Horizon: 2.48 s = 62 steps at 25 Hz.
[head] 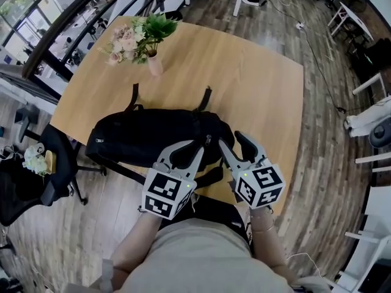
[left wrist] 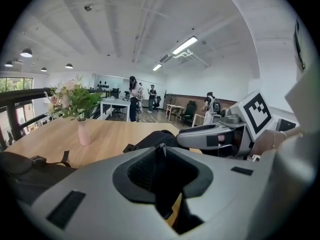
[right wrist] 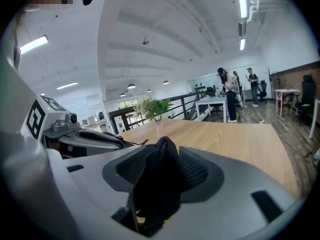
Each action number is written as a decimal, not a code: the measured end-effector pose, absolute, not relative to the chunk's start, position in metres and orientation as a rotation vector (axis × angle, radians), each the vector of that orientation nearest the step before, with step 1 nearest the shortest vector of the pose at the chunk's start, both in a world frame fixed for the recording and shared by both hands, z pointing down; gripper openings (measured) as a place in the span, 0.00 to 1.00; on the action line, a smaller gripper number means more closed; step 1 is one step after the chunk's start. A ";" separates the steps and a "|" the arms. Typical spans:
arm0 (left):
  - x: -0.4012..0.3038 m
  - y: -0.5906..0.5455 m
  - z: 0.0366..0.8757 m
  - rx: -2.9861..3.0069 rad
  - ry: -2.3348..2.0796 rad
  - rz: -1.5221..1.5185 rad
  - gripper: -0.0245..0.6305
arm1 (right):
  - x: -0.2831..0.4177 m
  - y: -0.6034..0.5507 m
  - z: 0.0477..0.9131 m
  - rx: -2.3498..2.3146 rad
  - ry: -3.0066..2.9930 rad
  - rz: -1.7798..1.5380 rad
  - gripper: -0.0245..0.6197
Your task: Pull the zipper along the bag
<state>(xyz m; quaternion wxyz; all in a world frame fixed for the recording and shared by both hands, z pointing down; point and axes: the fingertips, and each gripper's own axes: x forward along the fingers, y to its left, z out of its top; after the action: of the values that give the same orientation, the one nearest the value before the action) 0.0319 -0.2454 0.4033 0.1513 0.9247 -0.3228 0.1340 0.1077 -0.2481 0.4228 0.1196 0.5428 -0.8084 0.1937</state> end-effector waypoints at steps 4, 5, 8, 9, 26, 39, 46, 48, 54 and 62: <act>0.041 -0.246 0.406 2.647 -0.932 0.404 0.13 | 0.108 -0.252 0.428 1.525 -2.424 0.639 0.35; 0.043 -0.247 0.407 2.647 -0.937 0.411 0.13 | 0.108 -0.253 0.429 1.507 -2.445 0.662 0.35; 0.048 -0.249 0.408 2.659 -0.952 0.442 0.13 | 0.107 -0.254 0.431 1.447 -2.501 0.730 0.35; 0.049 -0.249 0.408 2.664 -0.960 0.455 0.13 | 0.106 -0.254 0.432 1.422 -2.524 0.765 0.35; 0.051 -0.249 0.437 2.574 -1.057 0.594 0.17 | 0.080 -0.248 0.431 1.116 -2.679 0.895 0.18; 0.051 -0.261 0.447 2.548 -1.084 0.533 0.17 | 0.075 -0.250 0.430 1.114 -2.679 0.904 0.16; 0.043 -0.260 0.451 2.540 -1.089 0.587 0.07 | 0.078 -0.248 0.429 1.118 -2.686 0.883 0.16; 0.042 -0.259 0.448 2.540 -1.069 0.580 0.07 | 0.079 -0.248 0.430 1.130 -2.683 0.850 0.17; 0.039 -0.257 0.443 2.527 -1.056 0.535 0.06 | 0.079 -0.252 0.430 1.180 -2.607 0.757 0.29; 0.037 -0.254 0.438 2.563 -1.045 0.533 0.06 | 0.074 -0.250 0.433 1.165 -2.595 0.778 0.23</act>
<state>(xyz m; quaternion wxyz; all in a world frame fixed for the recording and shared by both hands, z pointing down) 0.0371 -0.2539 0.4381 0.1606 0.8975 -0.3658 0.1867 0.0739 -0.2502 0.4331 0.0964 0.3933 -0.8759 0.2625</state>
